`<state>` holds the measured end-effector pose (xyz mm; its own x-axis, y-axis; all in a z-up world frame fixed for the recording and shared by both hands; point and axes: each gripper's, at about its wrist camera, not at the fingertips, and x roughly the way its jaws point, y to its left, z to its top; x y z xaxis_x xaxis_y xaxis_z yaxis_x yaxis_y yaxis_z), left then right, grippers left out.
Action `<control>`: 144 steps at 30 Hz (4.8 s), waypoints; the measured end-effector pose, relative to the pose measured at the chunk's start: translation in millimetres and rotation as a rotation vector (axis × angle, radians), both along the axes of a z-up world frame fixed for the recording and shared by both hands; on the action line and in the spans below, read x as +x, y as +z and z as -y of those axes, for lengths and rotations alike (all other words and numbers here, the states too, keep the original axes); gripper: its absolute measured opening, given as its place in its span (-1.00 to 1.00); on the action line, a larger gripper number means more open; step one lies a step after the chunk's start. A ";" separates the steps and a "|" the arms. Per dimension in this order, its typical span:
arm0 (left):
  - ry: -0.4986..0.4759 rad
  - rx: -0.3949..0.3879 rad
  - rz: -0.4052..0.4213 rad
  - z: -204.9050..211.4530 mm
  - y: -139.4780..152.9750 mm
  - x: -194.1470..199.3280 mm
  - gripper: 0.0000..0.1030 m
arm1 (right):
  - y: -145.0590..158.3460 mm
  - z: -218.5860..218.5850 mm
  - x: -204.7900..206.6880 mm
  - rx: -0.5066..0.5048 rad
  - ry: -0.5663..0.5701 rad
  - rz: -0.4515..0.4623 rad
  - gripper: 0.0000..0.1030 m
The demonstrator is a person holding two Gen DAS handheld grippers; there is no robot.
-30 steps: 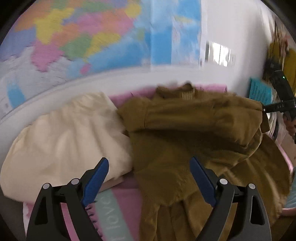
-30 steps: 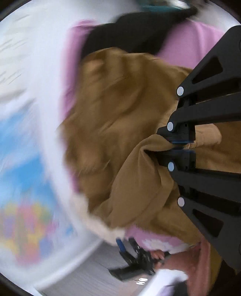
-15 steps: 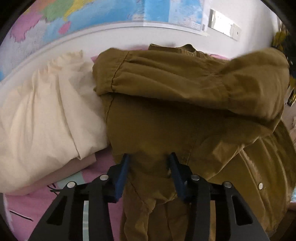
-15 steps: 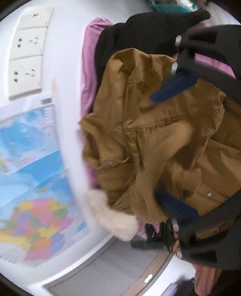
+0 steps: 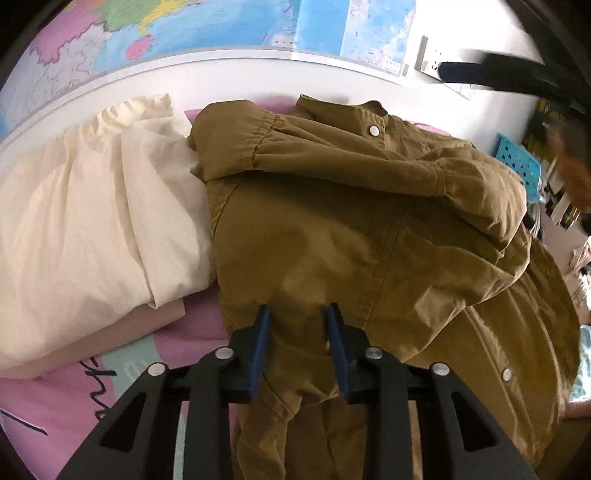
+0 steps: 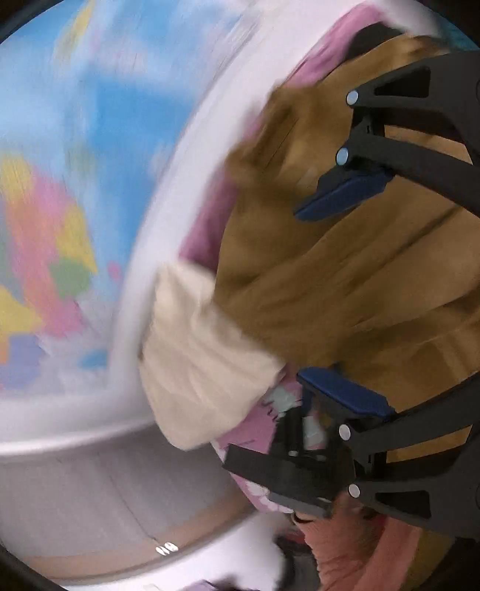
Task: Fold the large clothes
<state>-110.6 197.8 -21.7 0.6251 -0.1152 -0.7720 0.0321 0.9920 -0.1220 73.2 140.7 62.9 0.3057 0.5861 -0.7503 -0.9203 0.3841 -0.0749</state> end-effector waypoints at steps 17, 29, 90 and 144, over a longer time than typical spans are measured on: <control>0.009 -0.060 0.011 -7.8 -15.6 -13.5 -0.65 | -12.7 -53.7 130.6 0.163 -0.185 -0.428 -0.98; 0.011 -0.060 0.034 -19.2 -4.2 -18.8 -0.04 | -38.1 -82.7 82.9 -0.081 -0.032 -0.205 -0.91; -0.085 0.185 0.034 110.2 35.3 106.7 0.30 | 5.1 318.8 13.4 0.311 -0.592 -0.020 -0.88; 0.097 0.029 -0.013 -1.5 2.6 0.3 0.46 | -69.6 110.8 55.9 -0.033 -0.245 0.165 -0.22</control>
